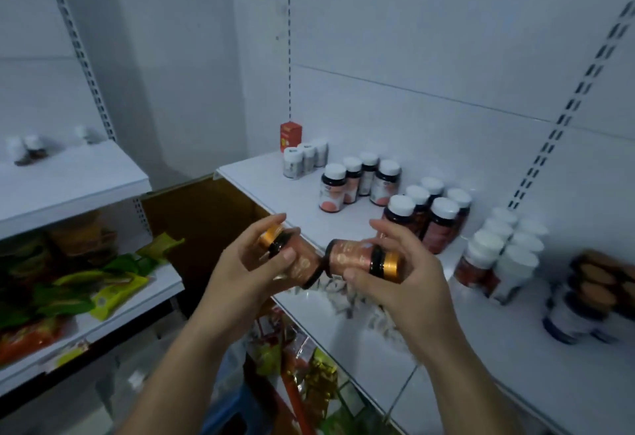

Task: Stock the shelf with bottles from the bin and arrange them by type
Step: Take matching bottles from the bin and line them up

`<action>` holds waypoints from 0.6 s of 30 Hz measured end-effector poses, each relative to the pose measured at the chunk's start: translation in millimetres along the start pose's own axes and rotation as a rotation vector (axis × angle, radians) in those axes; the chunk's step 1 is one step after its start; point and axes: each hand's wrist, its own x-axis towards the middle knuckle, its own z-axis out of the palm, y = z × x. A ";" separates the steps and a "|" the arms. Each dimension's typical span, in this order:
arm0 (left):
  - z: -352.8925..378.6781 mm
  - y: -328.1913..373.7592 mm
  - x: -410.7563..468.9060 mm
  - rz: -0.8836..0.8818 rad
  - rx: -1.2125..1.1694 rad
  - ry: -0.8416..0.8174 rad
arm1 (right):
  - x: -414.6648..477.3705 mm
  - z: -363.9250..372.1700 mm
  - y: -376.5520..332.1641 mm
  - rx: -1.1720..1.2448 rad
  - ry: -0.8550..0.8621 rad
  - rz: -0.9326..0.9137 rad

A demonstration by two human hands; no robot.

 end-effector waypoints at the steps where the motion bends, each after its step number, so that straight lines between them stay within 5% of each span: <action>1: 13.0 1.0 -1.1 -0.001 0.026 -0.047 | -6.2 -11.6 -2.5 -0.017 0.029 -0.001; 11: 141.5 -21.0 5.3 -0.049 -0.005 -0.372 | -79.8 -121.6 -4.3 -0.025 0.343 0.024; 18: 218.4 -49.5 -21.9 -0.234 -0.106 -0.726 | -166.0 -144.1 -15.4 0.039 0.735 0.049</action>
